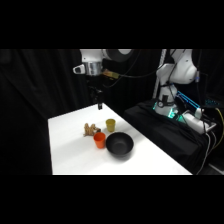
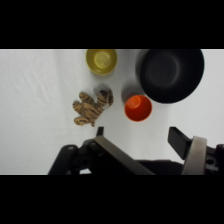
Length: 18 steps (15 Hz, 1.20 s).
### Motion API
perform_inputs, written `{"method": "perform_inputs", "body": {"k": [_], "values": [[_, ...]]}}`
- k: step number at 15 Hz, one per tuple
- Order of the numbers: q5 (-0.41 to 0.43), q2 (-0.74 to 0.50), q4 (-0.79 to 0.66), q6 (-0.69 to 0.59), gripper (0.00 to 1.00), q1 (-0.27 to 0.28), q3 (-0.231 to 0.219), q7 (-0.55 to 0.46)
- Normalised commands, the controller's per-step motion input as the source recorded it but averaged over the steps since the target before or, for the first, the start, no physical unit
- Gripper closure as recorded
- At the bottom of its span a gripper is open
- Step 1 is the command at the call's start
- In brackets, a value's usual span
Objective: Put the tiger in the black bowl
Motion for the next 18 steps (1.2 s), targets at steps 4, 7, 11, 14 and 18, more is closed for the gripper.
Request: {"method": "perform_inputs", "body": {"k": [4,7,11,14,18], "values": [[0.003,0.26,0.3,0.11,0.0,-0.086,-0.058,0.07],[0.001,0.37,0.31,0.18,0.0,-0.064,-0.029,0.1],[-0.024,0.33,0.27,0.15,0.0,-0.035,-0.013,0.13],[-0.056,0.24,0.19,0.15,0.0,0.002,-0.007,0.16],[-0.044,0.22,0.15,0.15,0.0,-0.017,-0.013,0.1]]}}
